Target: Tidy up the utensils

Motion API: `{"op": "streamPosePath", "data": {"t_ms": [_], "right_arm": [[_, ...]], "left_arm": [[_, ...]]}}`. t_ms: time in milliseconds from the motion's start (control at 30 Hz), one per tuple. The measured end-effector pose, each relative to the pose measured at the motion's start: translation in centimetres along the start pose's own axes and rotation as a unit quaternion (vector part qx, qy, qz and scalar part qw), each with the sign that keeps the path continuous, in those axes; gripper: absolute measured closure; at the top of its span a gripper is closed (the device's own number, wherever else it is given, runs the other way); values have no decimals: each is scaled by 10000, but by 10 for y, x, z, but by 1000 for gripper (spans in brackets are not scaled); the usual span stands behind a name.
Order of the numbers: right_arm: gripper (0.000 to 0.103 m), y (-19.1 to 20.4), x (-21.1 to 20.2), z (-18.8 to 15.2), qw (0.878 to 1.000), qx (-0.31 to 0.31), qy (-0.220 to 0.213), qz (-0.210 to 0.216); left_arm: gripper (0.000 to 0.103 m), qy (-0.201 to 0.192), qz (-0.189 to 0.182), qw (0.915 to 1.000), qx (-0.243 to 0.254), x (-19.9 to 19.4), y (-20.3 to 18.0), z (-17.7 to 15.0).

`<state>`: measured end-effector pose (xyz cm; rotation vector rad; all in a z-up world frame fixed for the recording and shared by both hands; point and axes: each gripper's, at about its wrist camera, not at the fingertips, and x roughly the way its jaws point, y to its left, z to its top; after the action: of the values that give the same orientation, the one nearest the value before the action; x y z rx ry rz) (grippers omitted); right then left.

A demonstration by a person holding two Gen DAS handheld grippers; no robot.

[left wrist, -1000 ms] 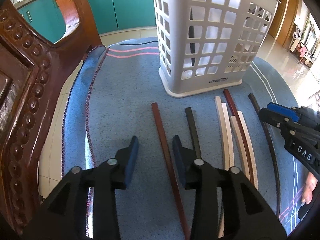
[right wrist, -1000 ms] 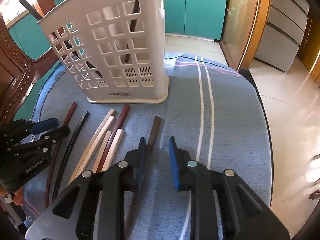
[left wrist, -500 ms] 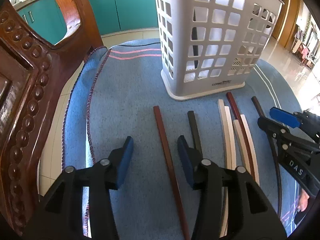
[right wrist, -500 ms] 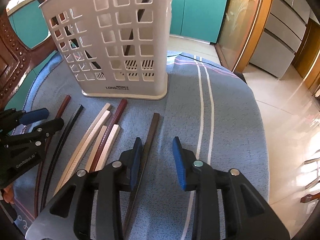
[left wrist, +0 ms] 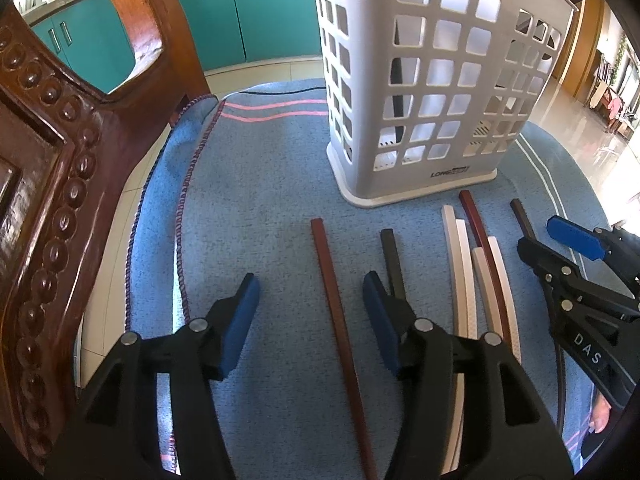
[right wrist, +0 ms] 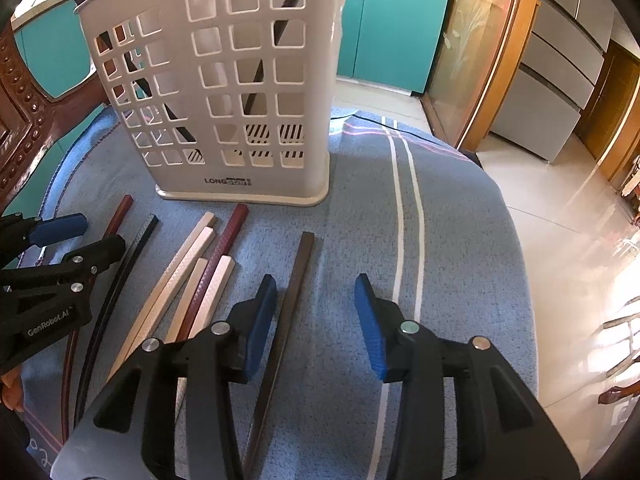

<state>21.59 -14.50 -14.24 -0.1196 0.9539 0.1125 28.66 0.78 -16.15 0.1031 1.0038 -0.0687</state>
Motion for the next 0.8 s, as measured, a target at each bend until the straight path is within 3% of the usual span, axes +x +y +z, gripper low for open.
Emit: {"op": "streamPosePath", "data": {"t_ms": [333, 467, 800], "right_arm": [[61, -2, 0, 0, 10000, 35, 1, 32], [61, -2, 0, -1, 10000, 50, 9, 40], [58, -5, 1, 2, 9999, 108, 60, 94]], "left_arm": [[48, -87, -66, 9999, -132, 0, 2, -4], [61, -138, -167, 9997, -108, 0, 0, -5], [62, -153, -91, 9998, -38, 1, -7, -3]]}}
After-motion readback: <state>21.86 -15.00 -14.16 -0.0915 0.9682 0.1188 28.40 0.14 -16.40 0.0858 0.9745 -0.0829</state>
